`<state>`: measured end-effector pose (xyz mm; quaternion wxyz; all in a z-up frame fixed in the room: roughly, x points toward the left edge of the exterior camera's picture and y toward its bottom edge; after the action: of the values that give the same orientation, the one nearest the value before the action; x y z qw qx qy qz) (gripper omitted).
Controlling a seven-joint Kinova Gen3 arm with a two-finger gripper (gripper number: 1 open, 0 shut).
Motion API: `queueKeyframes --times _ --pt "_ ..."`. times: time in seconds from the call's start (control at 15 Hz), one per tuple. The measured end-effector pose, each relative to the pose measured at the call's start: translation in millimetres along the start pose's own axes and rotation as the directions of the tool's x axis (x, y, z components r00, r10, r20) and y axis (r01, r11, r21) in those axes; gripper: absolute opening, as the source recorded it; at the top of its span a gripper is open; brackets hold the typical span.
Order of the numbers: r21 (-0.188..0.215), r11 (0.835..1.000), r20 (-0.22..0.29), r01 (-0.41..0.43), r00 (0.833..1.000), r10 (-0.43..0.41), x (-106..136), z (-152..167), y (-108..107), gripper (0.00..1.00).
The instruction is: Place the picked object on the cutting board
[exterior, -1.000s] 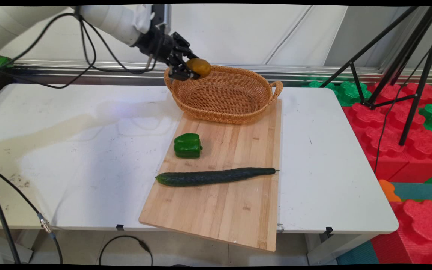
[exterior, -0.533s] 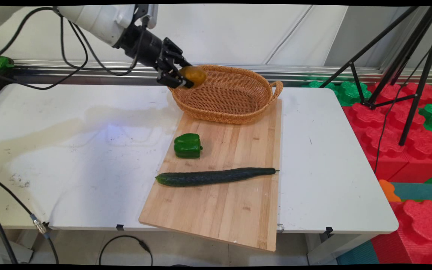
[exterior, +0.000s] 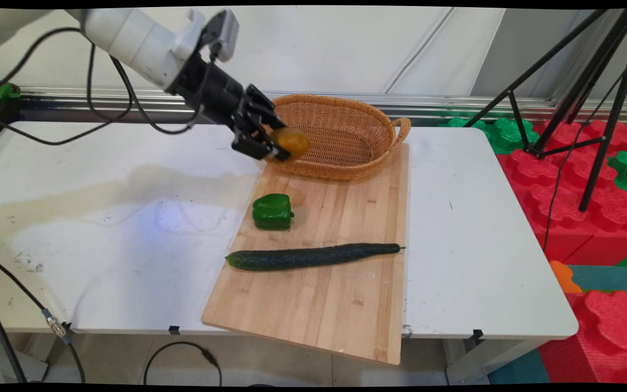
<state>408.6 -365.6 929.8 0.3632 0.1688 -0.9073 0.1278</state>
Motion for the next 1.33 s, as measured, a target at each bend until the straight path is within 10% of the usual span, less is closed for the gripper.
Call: queueKeyframes --times 1.33 --pt "-0.046 0.995 0.132 0.093 0.987 -0.086 -4 173 41 0.0"
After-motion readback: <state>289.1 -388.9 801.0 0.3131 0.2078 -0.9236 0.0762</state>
